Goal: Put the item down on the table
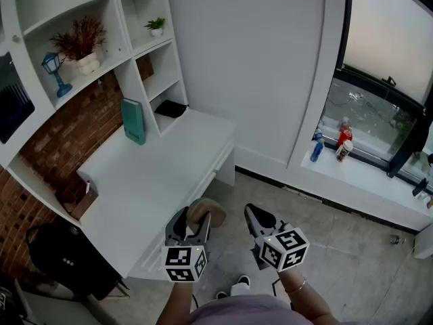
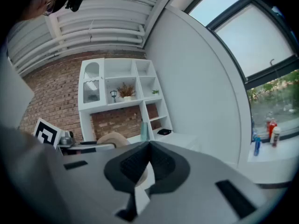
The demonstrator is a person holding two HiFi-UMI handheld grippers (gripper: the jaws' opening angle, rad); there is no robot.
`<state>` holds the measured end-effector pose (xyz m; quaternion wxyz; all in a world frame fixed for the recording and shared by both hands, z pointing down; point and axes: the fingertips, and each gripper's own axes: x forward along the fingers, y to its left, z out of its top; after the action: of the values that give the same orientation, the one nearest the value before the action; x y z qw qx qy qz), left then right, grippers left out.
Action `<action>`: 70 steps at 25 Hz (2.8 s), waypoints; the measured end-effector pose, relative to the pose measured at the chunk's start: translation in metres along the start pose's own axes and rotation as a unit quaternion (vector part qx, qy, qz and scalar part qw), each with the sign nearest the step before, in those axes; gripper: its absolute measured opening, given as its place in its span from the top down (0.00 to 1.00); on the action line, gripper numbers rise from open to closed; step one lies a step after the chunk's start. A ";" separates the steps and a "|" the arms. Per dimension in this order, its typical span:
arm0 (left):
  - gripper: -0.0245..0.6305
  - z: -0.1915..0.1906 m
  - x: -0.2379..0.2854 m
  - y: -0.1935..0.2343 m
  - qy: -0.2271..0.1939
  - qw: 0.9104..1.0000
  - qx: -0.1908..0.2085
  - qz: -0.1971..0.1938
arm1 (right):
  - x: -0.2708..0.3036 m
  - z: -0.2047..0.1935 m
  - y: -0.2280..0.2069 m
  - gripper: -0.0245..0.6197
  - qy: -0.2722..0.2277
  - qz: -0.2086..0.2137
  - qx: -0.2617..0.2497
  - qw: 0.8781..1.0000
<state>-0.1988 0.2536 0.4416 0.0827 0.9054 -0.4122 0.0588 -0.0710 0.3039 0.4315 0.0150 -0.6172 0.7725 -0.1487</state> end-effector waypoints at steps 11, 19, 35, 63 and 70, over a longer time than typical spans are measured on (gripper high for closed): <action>0.59 -0.001 0.020 0.001 0.006 1.000 0.015 -0.012 | 0.015 0.002 -0.009 0.96 -0.009 -0.003 -0.018 1.000; 0.59 0.012 0.036 0.000 -0.005 1.000 0.030 0.003 | 0.022 0.017 -0.023 0.96 -0.018 0.011 -0.032 0.999; 0.59 0.032 0.137 0.035 -0.004 0.999 0.046 0.017 | 0.102 0.034 -0.080 0.96 -0.017 0.031 -0.017 0.999; 0.59 0.124 0.363 0.208 -0.044 0.993 0.071 0.087 | 0.409 0.126 -0.161 0.96 -0.009 0.115 -0.036 0.993; 0.59 0.153 0.396 0.222 -0.051 0.980 0.123 0.144 | 0.463 0.156 -0.171 0.96 -0.007 0.189 -0.055 0.980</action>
<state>-0.1022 -0.2116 0.3833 -0.0600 0.8414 -0.5320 0.0739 0.0132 -0.2055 0.3985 0.0145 -0.4609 0.8821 -0.0962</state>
